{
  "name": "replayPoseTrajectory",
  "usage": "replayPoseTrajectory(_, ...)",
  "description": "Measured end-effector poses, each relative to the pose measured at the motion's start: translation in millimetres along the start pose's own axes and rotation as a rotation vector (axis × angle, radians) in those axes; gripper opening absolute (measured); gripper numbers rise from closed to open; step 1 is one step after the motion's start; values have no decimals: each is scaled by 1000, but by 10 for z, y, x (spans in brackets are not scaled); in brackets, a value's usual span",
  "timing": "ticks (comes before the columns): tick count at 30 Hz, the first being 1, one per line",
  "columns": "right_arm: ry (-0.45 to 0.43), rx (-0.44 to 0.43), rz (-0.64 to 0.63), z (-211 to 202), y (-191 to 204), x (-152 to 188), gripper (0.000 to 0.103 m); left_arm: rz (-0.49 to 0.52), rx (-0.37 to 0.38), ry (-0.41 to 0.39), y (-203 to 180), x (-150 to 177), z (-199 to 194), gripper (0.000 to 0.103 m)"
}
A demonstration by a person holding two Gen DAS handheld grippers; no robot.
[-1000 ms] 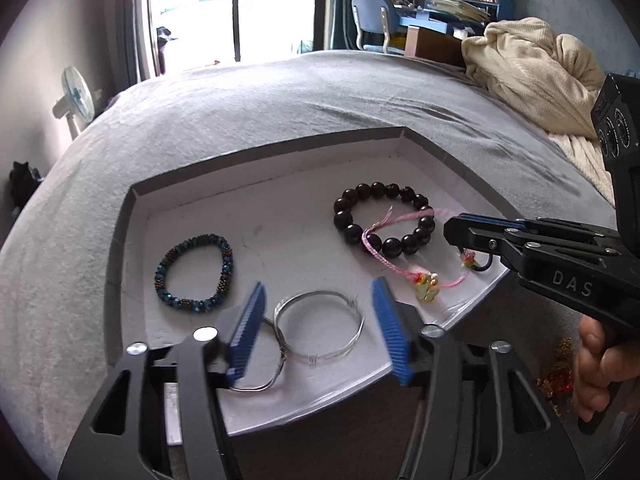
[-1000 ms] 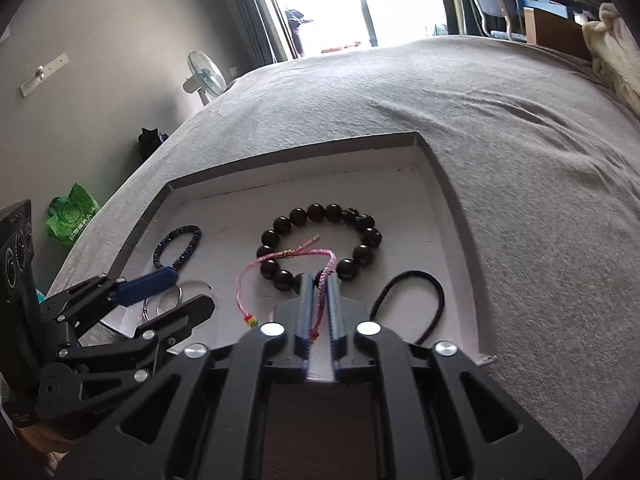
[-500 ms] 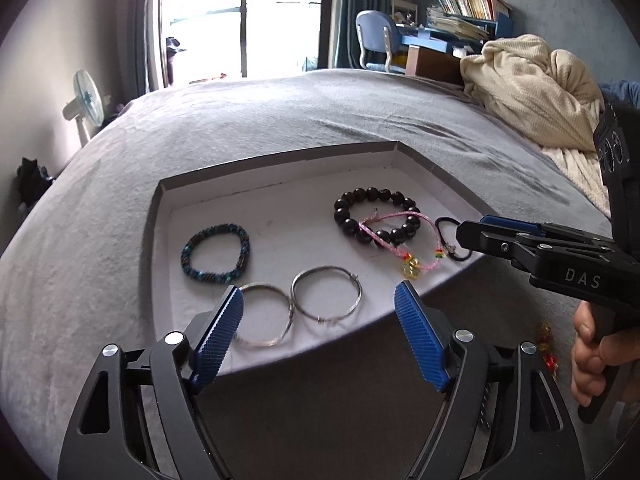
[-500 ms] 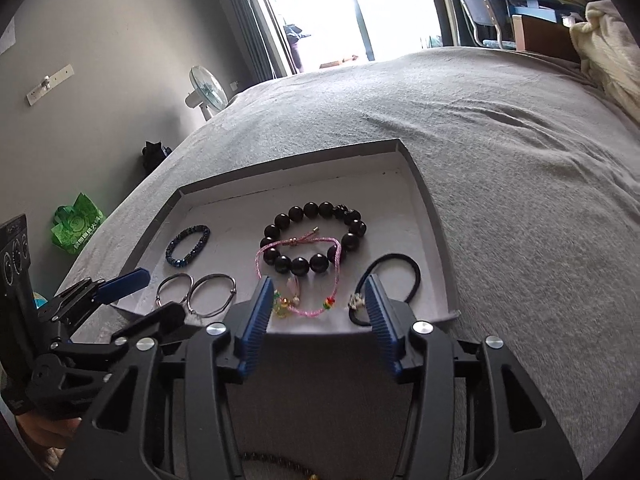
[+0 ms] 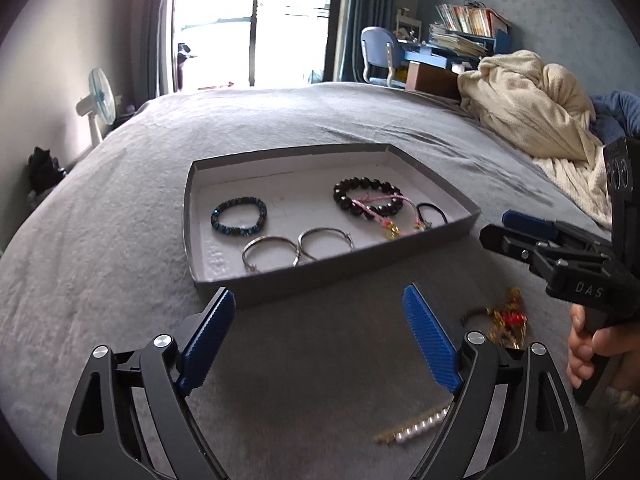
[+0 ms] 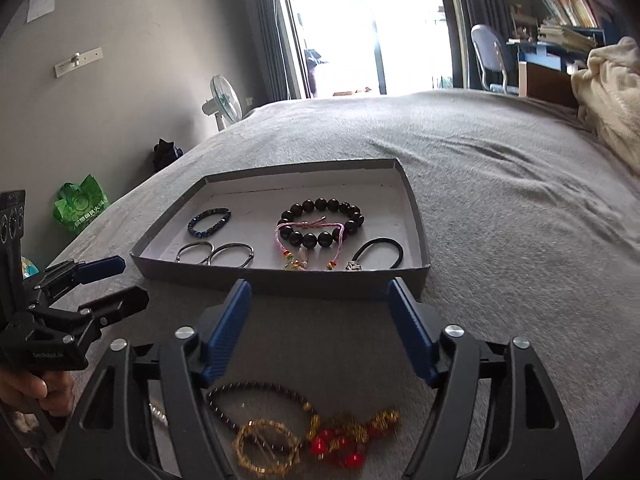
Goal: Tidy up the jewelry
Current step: 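Move both open tools back over the pearl hairpin and red charm, then close the left tool on the pearl hairpin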
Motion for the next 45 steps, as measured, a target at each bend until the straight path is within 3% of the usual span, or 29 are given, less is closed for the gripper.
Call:
replayPoseTrajectory(14, -44, 10, 16, -458, 19, 217, 89, 38, 46, 12, -205, 395, -304, 88)
replayPoseTrajectory(24, -11, 5, 61, -567, 21, 415, 91, 114, 106, 28, -371, 491, -322, 88)
replayPoseTrajectory(37, 10, 11, 58, -519, 21, 453, 91, 264, 167, 138, -648, 645, -152, 58)
replayPoseTrajectory(44, 61, 11, 19, -455, 106, 497, 91, 237, 110, 139, -577, 651, -122, 24)
replayPoseTrajectory(45, 64, 10, 13, -454, 116, 509, 91, 218, 105, 138, -544, 643, -121, 23)
Point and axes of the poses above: each gripper's, at about its wrist camera, not at the fingertips, and z roughly the way its jaws point, y to its left, x to its underside, the point moved 3 cm from there along z, roughly the way its jaws point, and after that the axes turned 7 degrees about -y, right-handed, at the moved point
